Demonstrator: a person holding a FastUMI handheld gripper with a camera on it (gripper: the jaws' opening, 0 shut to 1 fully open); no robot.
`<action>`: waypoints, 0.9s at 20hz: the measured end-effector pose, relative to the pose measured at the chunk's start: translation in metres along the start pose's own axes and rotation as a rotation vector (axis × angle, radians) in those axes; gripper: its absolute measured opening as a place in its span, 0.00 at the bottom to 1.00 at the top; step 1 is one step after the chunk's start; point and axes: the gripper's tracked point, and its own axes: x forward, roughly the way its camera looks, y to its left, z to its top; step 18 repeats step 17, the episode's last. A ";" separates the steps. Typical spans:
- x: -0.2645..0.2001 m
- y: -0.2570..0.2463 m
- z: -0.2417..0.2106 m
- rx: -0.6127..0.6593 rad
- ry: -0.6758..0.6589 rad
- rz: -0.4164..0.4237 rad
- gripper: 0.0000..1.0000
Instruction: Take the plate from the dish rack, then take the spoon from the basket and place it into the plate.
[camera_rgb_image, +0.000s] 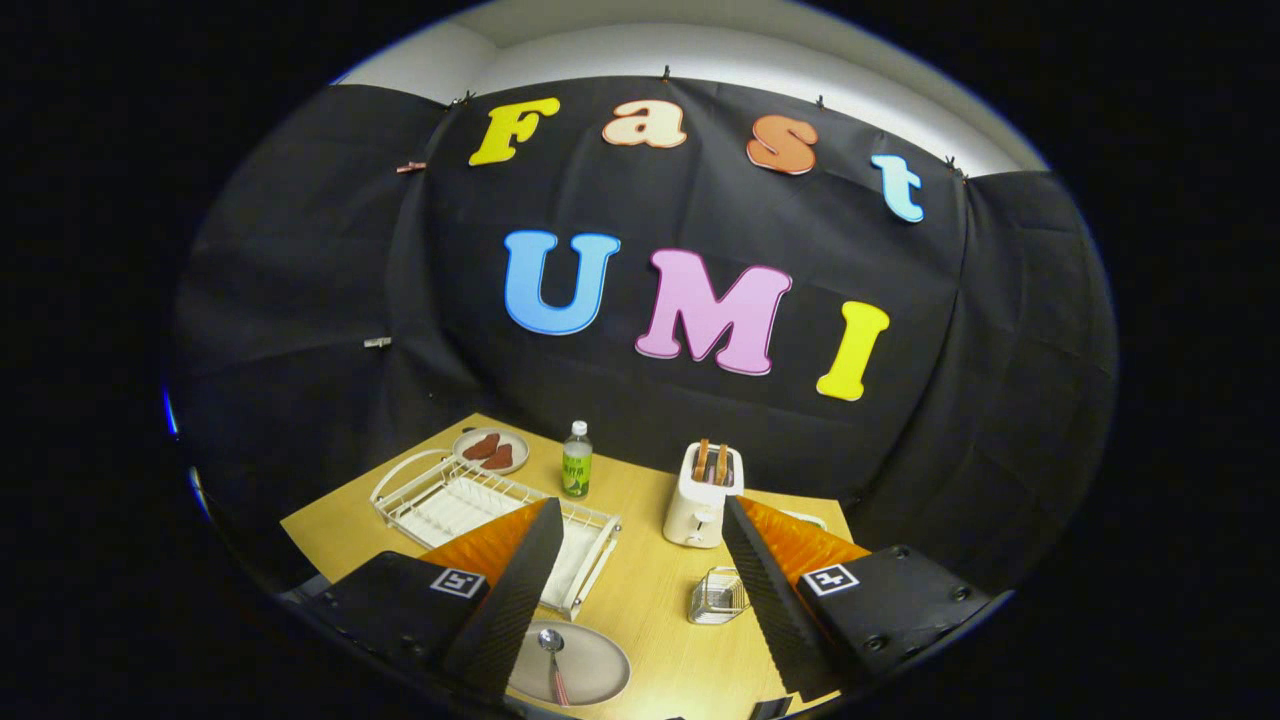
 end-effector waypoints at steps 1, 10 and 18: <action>-0.002 -0.004 0.011 0.012 -0.027 -0.012 0.98; -0.022 -0.042 0.046 -0.001 -0.122 -0.099 0.98; -0.023 -0.054 0.043 0.016 -0.105 -0.113 0.98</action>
